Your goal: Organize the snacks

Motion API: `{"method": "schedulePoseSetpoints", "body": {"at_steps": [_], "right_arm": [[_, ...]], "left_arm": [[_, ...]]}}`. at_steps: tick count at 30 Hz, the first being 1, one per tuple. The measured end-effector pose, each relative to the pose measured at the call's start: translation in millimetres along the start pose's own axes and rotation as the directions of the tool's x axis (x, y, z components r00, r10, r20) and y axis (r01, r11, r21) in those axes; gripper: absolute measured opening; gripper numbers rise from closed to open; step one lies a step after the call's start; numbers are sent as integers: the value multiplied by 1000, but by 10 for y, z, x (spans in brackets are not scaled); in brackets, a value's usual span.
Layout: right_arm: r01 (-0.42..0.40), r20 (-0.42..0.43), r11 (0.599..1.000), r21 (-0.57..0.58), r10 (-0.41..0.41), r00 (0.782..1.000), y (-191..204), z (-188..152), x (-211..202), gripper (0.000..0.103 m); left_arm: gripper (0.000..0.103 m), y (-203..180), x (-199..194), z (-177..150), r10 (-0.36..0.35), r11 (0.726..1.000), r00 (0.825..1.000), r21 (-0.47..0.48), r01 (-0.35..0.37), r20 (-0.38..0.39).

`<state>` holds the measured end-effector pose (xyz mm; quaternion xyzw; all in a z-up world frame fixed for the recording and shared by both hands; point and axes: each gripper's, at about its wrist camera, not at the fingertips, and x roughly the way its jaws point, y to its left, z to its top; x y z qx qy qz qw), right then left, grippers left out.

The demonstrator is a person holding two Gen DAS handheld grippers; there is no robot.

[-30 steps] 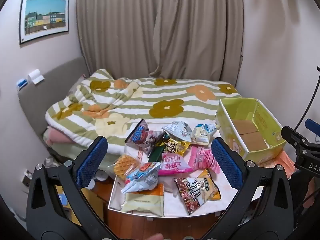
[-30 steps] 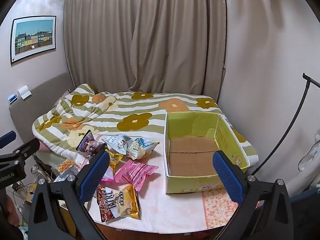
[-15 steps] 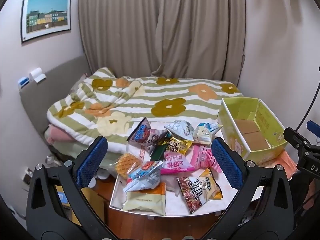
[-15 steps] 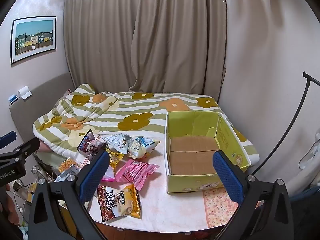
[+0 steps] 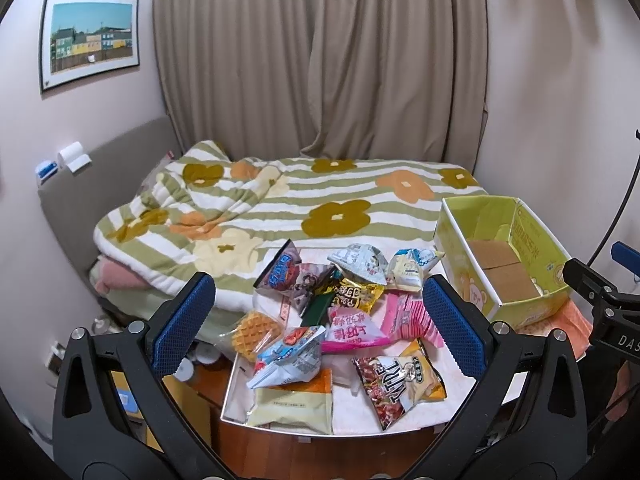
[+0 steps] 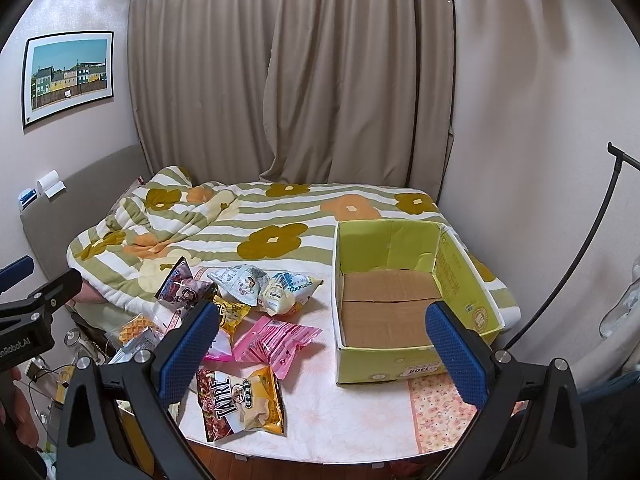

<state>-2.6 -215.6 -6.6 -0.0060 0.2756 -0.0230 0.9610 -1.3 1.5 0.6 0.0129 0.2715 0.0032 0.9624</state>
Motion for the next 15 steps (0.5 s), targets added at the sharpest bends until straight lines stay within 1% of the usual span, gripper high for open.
{"method": "schedulePoseSetpoints", "body": {"at_steps": [8,15], "right_arm": [[-6,-3,1000,-14,6,1000,73,-11,17,103],[-11,-1,1000,-15,11,1000,60,1,47,103]], "left_arm": [[103,12,28,22,-3,1000,1000,-4,3,-15],[103,17,38,23,-2,1000,1000,-3,2,-15]]}}
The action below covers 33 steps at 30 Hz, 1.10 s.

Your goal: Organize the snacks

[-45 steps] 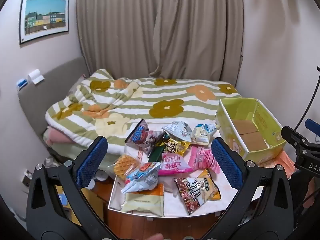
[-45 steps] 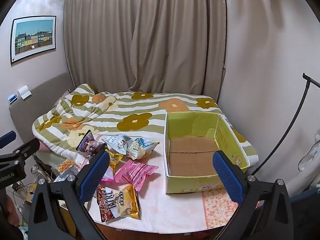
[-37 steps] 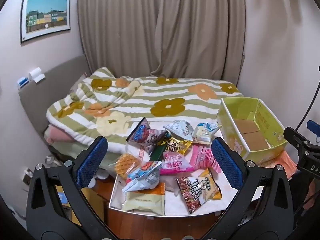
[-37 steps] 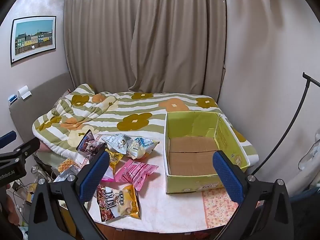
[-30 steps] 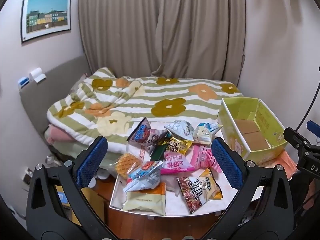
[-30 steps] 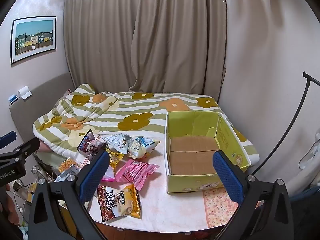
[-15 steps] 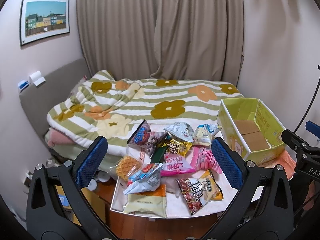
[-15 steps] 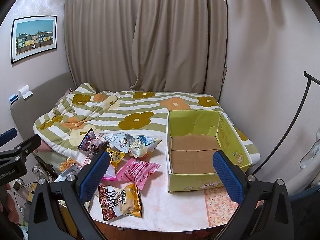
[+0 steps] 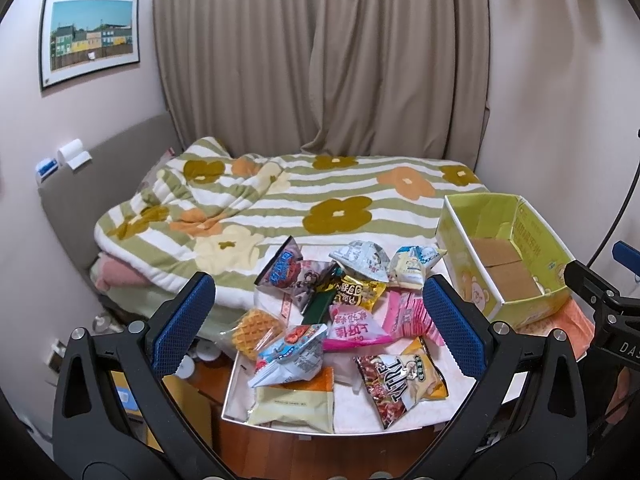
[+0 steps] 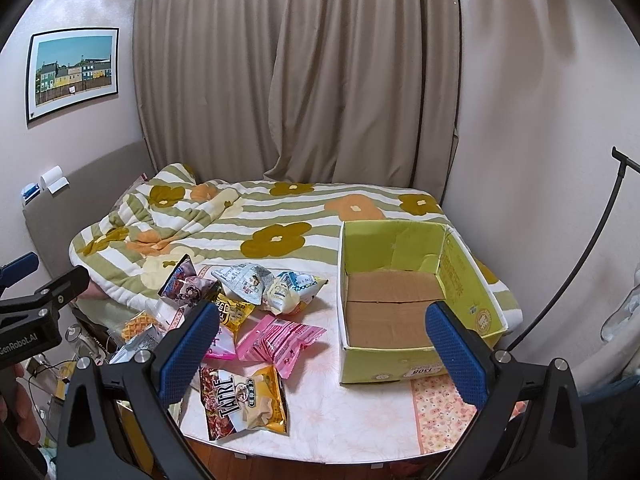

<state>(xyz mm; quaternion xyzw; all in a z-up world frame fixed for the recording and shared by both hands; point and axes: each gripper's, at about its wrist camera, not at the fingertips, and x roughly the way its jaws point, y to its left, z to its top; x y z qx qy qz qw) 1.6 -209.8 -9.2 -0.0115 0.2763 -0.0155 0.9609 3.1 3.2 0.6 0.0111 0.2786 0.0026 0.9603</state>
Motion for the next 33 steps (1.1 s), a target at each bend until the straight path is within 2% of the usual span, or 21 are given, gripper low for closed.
{"method": "schedulePoseSetpoints", "body": {"at_steps": [33], "right_arm": [[-16,-13,1000,21,16,1000,-13,-30,-40,103]], "left_arm": [[103,-15,24,-6,-1,1000,1000,1,1,-4]]}}
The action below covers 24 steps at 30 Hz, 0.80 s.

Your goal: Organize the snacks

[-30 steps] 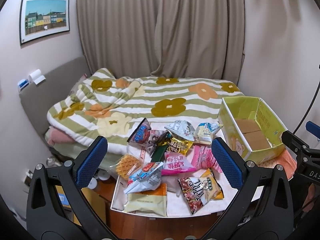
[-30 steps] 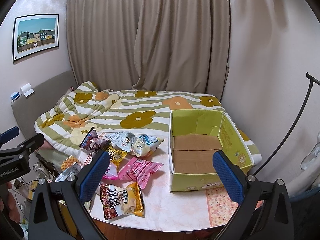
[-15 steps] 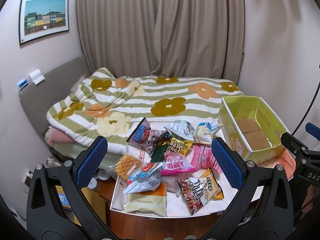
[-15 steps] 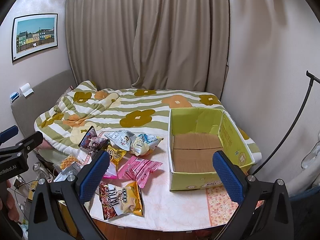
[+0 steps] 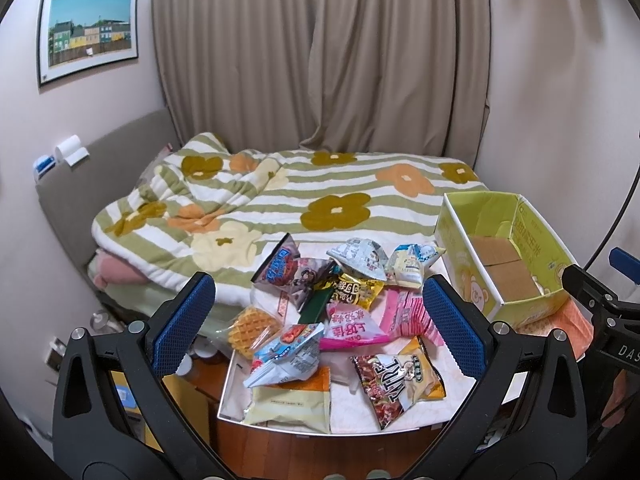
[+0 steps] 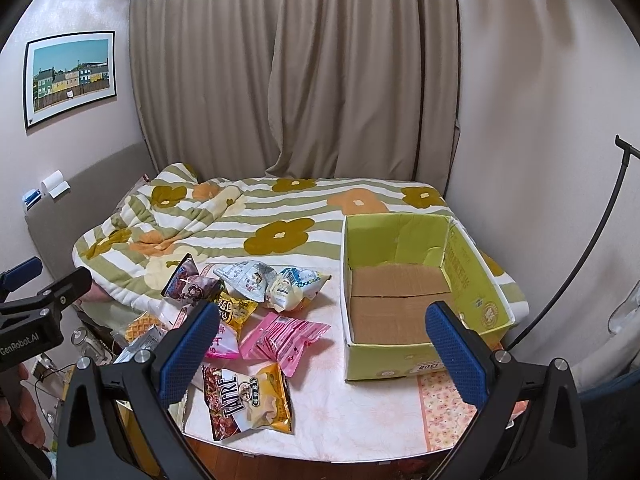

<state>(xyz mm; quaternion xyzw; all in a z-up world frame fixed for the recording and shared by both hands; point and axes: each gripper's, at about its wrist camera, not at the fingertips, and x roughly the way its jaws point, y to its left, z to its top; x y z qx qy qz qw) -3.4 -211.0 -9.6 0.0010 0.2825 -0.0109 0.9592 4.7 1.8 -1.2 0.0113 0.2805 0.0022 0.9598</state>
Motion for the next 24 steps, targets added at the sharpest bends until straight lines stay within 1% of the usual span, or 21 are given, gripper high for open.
{"method": "schedulePoseSetpoints", "body": {"at_steps": [16,24], "right_arm": [[-8,-3,1000,-5,8,1000,24,1,0,103],[-16,-3,1000,-2,16,1000,-5,31,29,103]], "left_arm": [[103,-21,48,-89,-8,1000,1000,-12,8,-9],[103,-39,87,-82,-34,999,999,-29,33,-26]]}}
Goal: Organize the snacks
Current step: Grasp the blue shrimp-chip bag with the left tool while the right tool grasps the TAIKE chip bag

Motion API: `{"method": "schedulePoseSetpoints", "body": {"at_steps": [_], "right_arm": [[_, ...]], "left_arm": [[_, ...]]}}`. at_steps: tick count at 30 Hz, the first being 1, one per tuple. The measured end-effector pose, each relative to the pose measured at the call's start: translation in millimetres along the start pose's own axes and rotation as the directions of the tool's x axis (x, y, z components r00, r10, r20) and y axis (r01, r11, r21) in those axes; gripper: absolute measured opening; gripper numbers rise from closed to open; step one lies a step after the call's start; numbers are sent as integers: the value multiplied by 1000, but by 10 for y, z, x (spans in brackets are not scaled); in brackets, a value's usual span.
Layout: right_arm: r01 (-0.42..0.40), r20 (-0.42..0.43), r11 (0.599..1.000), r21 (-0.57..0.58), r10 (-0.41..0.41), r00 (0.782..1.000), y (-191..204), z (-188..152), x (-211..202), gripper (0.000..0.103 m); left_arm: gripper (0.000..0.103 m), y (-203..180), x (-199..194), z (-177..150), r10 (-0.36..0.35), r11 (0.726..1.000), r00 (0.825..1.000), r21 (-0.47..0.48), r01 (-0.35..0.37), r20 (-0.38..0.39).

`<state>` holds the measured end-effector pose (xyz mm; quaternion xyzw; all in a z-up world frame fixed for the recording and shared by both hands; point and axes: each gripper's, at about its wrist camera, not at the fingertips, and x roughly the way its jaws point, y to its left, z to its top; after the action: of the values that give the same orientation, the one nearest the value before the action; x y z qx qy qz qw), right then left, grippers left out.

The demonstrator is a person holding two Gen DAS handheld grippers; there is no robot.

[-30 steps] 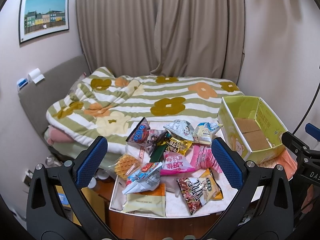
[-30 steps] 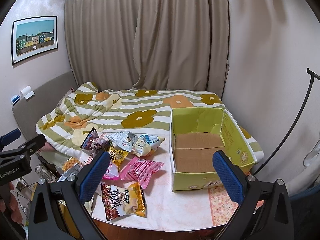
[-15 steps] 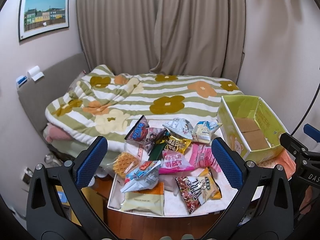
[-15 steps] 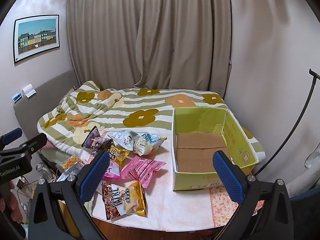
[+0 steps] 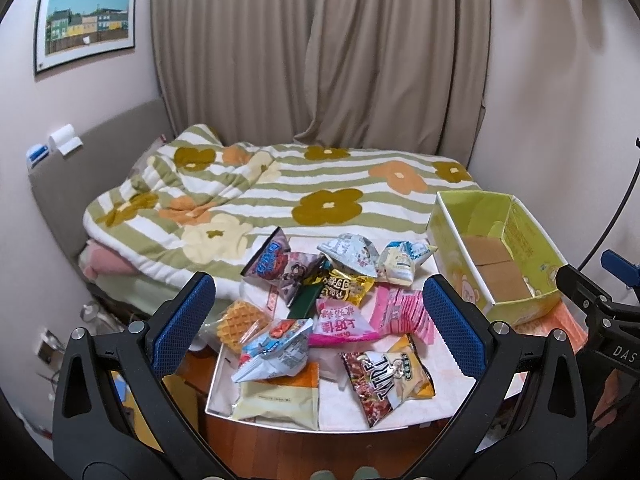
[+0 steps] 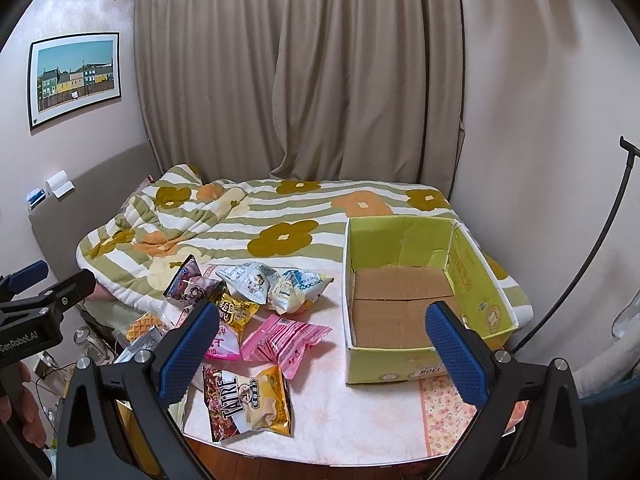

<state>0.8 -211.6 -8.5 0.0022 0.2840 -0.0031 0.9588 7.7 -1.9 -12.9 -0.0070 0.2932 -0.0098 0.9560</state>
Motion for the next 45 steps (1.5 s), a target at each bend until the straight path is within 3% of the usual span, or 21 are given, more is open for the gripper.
{"method": "schedulePoseSetpoints", "body": {"at_steps": [8,15,21,24,33,38,43,45], "right_arm": [[-56,-88,998,11,57,995,-61,13,153,103],[-148,-213,989,6,146,966,-72,-282,586,103],[-201,-325,975,91,220,920,24,-599,1011,103],[-209,-371,971,118,238,898,129,-756,1190,103],[-220,-472,964,146,264,841,495,-1175,1731,103],[-220,-488,973,75,228,843,713,-1317,1877,103],[-211,-501,977,8,187,845,905,-1422,1995,103],[-197,-491,980,-22,161,856,957,-1432,2030,103]], "left_arm": [[103,144,149,-44,9,1000,995,-21,-11,-102],[103,287,454,-275,15,1000,977,-1,-16,-215],[103,425,885,-444,-37,997,945,45,55,-325],[103,461,1158,-544,-54,991,921,94,98,-386],[103,552,1766,-725,-96,963,873,177,203,-479],[101,551,1968,-832,-101,940,856,233,249,-506],[85,533,2132,-924,-116,915,834,268,301,-539],[84,518,2160,-942,-116,906,837,288,309,-535]]}}
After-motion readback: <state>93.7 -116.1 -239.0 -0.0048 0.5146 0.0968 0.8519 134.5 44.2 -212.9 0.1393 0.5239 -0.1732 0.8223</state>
